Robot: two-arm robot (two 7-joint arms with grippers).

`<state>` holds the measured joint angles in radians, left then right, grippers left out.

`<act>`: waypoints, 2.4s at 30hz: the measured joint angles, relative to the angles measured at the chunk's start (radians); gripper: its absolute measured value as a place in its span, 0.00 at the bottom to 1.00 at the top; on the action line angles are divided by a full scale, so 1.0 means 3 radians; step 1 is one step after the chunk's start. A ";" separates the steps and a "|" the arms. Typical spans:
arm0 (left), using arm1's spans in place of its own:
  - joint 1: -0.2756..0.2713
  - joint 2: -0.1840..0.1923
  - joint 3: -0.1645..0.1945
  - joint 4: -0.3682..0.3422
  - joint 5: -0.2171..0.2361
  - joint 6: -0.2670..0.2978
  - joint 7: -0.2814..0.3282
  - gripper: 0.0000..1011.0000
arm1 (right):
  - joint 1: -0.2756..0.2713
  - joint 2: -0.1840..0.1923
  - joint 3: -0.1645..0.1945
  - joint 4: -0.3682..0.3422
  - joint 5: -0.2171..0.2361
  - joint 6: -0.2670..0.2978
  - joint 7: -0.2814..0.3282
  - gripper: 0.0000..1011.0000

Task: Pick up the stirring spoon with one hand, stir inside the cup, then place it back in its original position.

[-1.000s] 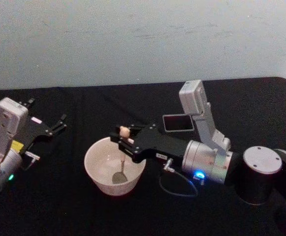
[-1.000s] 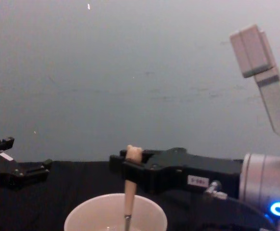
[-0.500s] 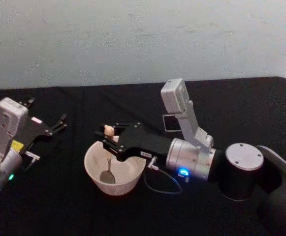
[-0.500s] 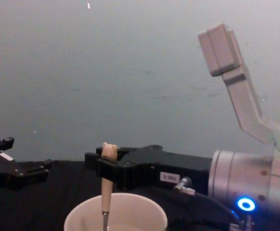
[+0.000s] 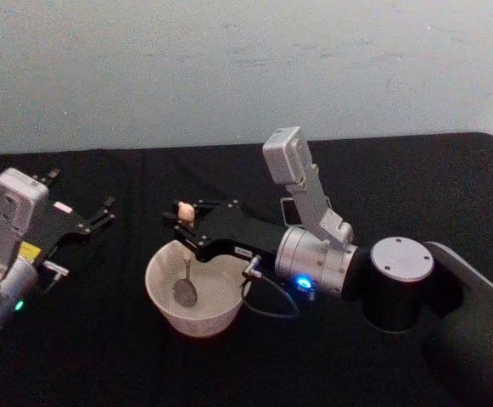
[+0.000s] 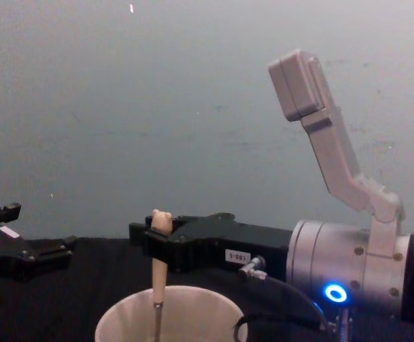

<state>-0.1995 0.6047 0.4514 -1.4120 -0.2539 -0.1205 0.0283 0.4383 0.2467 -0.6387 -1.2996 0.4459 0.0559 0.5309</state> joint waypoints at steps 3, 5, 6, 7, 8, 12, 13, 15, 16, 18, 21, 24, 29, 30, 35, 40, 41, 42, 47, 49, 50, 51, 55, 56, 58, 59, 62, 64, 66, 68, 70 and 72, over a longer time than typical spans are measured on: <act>0.0000 0.0000 0.0000 0.0000 0.0000 0.0000 0.0000 0.99 | 0.0019 -0.0017 0.0029 0.0055 -0.0014 -0.0010 -0.0011 0.21; 0.0000 0.0000 0.0000 0.0000 0.0000 0.0000 0.0000 0.99 | 0.0024 -0.0020 0.0046 0.0069 -0.0019 -0.0012 -0.0017 0.21; 0.0000 0.0000 0.0000 0.0000 0.0000 0.0000 0.0000 0.99 | 0.0026 -0.0021 0.0065 0.0077 -0.0022 -0.0013 -0.0024 0.21; 0.0000 0.0000 0.0000 0.0000 0.0000 0.0000 0.0000 0.99 | 0.0026 -0.0021 0.0073 0.0077 -0.0022 -0.0014 -0.0028 0.21; 0.0000 0.0000 0.0000 0.0000 0.0000 0.0000 0.0000 0.99 | 0.0026 -0.0020 0.0080 0.0077 -0.0023 -0.0014 -0.0029 0.21; 0.0000 0.0000 0.0000 0.0000 0.0000 0.0000 0.0000 0.99 | 0.0002 0.0020 0.0132 0.0034 -0.0023 -0.0007 -0.0033 0.21; 0.0000 0.0000 0.0000 0.0000 0.0000 0.0000 0.0000 0.99 | -0.0006 0.0030 0.0140 0.0018 -0.0022 -0.0003 -0.0033 0.21; 0.0000 0.0000 0.0000 0.0000 0.0000 0.0000 0.0000 0.99 | -0.0031 0.0063 0.0167 -0.0031 -0.0011 0.0010 -0.0032 0.21; 0.0000 0.0000 0.0000 0.0000 0.0000 0.0000 0.0000 0.99 | -0.0040 0.0074 0.0175 -0.0048 -0.0007 0.0014 -0.0030 0.21; 0.0000 0.0000 0.0000 0.0000 0.0000 0.0000 0.0000 0.99 | -0.0058 0.0098 0.0188 -0.0079 0.0000 0.0024 -0.0026 0.21; 0.0000 0.0000 0.0000 0.0000 0.0000 0.0000 0.0000 0.99 | -0.0102 0.0153 0.0212 -0.0155 0.0026 0.0044 -0.0008 0.21; 0.0000 0.0000 0.0000 0.0000 0.0000 0.0000 0.0000 0.99 | -0.0151 0.0213 0.0227 -0.0236 0.0052 0.0062 0.0013 0.21; 0.0000 0.0000 0.0000 0.0000 0.0000 0.0000 0.0000 0.99 | -0.0248 0.0321 0.0246 -0.0401 0.0108 0.0092 0.0053 0.21; 0.0000 0.0000 0.0000 0.0000 0.0000 0.0000 0.0000 0.99 | -0.0260 0.0335 0.0246 -0.0422 0.0116 0.0097 0.0060 0.21; 0.0000 0.0000 0.0000 0.0000 0.0000 0.0000 0.0000 0.99 | -0.0316 0.0387 0.0225 -0.0528 0.0161 0.0115 0.0090 0.21; 0.0000 0.0000 0.0000 0.0000 0.0000 0.0000 0.0000 0.99 | -0.0321 0.0370 0.0169 -0.0543 0.0170 0.0124 0.0094 0.21; 0.0000 0.0000 0.0000 0.0000 0.0000 0.0000 0.0000 0.99 | -0.0320 0.0355 0.0149 -0.0542 0.0171 0.0128 0.0094 0.21; 0.0000 0.0000 0.0000 0.0000 0.0000 0.0000 0.0000 0.99 | -0.0316 0.0345 0.0136 -0.0538 0.0171 0.0129 0.0094 0.21; 0.0000 0.0000 0.0000 0.0000 0.0000 0.0000 0.0000 0.99 | -0.0273 0.0276 0.0073 -0.0481 0.0157 0.0128 0.0088 0.21; 0.0000 0.0000 0.0000 0.0000 0.0000 0.0000 0.0000 0.99 | -0.0242 0.0236 0.0040 -0.0438 0.0138 0.0121 0.0085 0.21; 0.0000 0.0000 0.0000 0.0000 0.0000 0.0000 0.0000 0.99 | -0.0231 0.0223 0.0031 -0.0423 0.0132 0.0117 0.0085 0.21; 0.0000 0.0000 0.0000 0.0000 0.0000 0.0000 0.0000 0.99 | -0.0220 0.0211 0.0024 -0.0407 0.0127 0.0113 0.0082 0.21; 0.0000 0.0000 0.0000 0.0000 0.0000 0.0000 0.0000 0.99 | -0.0144 0.0122 -0.0016 -0.0289 0.0080 0.0088 0.0054 0.21; 0.0000 0.0000 0.0000 0.0000 0.0000 0.0000 0.0000 0.99 | -0.0127 0.0102 -0.0020 -0.0263 0.0070 0.0083 0.0045 0.21; 0.0000 0.0000 0.0000 0.0000 0.0000 0.0000 0.0000 0.99 | -0.0087 0.0055 -0.0028 -0.0187 0.0042 0.0072 0.0022 0.21; 0.0000 0.0000 0.0000 0.0000 0.0000 0.0000 0.0000 0.99 | -0.0075 0.0039 -0.0030 -0.0165 0.0033 0.0070 0.0016 0.21; 0.0000 0.0000 0.0000 0.0000 0.0000 0.0000 0.0000 0.99 | -0.0032 -0.0007 -0.0031 -0.0085 0.0001 0.0062 -0.0007 0.21; 0.0000 0.0000 0.0000 0.0000 0.0000 0.0000 0.0000 0.99 | -0.0013 -0.0030 -0.0031 -0.0047 -0.0013 0.0059 -0.0016 0.21; 0.0000 0.0000 0.0000 0.0000 0.0000 0.0000 0.0000 0.99 | 0.0012 -0.0059 -0.0023 0.0000 -0.0030 0.0055 -0.0034 0.21; 0.0000 0.0000 0.0000 0.0000 0.0000 0.0000 0.0000 0.99 | 0.0035 -0.0080 -0.0006 0.0044 -0.0048 0.0051 -0.0048 0.21; 0.0000 0.0000 0.0000 0.0000 0.0000 0.0000 0.0000 0.99 | 0.0046 -0.0089 0.0007 0.0066 -0.0057 0.0050 -0.0056 0.21; 0.0000 0.0000 0.0000 0.0000 0.0000 0.0000 0.0000 0.99 | 0.0057 -0.0091 0.0027 0.0085 -0.0072 0.0047 -0.0063 0.21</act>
<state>-0.1996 0.6047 0.4514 -1.4120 -0.2539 -0.1206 0.0283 0.4553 0.2193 -0.6307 -1.2742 0.4244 0.0701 0.5120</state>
